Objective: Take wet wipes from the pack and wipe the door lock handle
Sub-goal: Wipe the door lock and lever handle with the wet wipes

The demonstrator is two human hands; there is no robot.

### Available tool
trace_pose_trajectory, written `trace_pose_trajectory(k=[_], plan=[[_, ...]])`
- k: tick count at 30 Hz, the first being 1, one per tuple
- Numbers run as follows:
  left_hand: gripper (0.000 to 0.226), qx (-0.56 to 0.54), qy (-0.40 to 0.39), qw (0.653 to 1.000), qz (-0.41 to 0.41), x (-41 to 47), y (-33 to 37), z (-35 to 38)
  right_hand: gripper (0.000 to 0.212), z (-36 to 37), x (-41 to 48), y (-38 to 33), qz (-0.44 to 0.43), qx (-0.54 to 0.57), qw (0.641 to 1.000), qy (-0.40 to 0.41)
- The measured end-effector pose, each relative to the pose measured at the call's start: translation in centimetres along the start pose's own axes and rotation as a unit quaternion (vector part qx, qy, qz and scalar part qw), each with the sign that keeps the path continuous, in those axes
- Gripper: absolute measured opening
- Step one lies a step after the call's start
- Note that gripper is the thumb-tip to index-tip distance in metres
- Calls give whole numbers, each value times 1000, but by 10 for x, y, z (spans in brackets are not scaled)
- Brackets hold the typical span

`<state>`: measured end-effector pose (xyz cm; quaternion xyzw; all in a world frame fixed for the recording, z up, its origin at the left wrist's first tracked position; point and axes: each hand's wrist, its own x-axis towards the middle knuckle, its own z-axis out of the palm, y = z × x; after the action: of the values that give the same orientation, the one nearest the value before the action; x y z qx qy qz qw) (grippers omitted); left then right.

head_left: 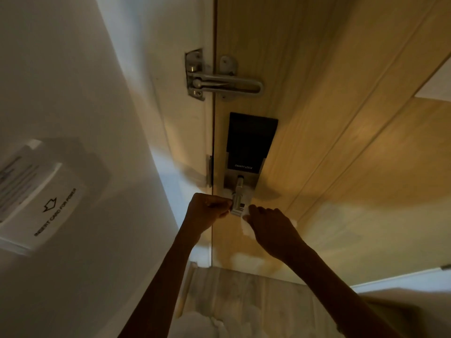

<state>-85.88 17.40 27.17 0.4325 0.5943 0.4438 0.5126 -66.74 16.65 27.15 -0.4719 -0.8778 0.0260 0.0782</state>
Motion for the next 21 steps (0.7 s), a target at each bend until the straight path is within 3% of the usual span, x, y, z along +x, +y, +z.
trace_pose_trajectory(k=[8, 12, 18, 21], plan=[[17, -9, -19, 999, -25, 3, 8, 1, 46, -15, -21, 36, -31, 7, 999, -40], [14, 19, -12, 1000, -14, 3, 9, 4, 33, -11, -18, 34, -51, -66, 994, -67], [19, 1, -23, 999, -32, 4, 10, 3, 40, -20, -14, 22, -10, 22, 998, -57], [18, 19, -30, 999, -29, 4, 11, 1, 36, -29, -33, 45, 64, 112, 988, -81]])
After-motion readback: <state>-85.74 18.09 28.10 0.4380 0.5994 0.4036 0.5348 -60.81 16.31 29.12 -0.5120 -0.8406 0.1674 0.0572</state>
